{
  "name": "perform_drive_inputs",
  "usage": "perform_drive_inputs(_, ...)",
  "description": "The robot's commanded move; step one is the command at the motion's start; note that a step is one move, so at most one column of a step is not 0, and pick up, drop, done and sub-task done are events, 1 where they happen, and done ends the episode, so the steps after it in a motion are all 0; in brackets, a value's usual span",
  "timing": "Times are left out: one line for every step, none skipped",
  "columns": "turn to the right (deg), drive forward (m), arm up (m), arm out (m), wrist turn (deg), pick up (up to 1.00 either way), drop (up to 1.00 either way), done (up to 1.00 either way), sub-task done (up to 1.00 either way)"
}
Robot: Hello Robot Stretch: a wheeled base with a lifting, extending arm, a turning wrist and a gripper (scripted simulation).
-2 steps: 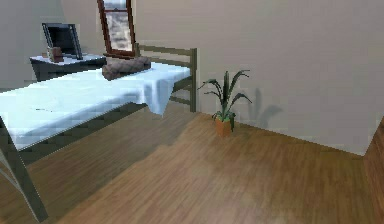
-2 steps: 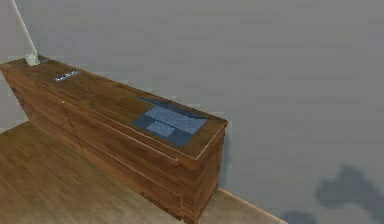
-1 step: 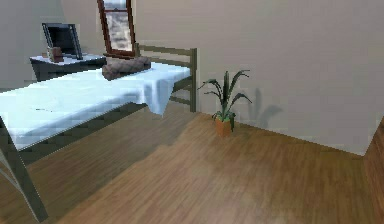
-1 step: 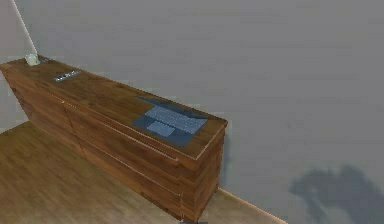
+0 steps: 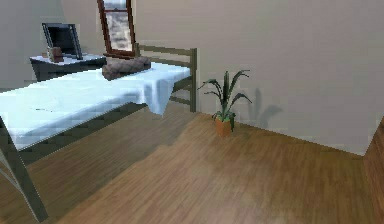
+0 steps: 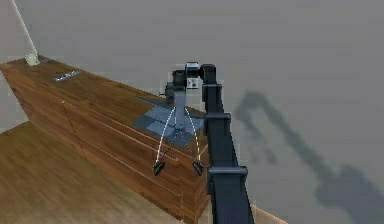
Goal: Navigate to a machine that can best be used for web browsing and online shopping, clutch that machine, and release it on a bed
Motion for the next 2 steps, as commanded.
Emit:
perform_drive_inputs(0.0,0.00,0.00,0.00,45.0,0.00,0.00,0.00,0.00)
perform_drive_inputs(0.0,0.00,0.00,0.00,45.0,0.00,0.00,0.00,0.00)
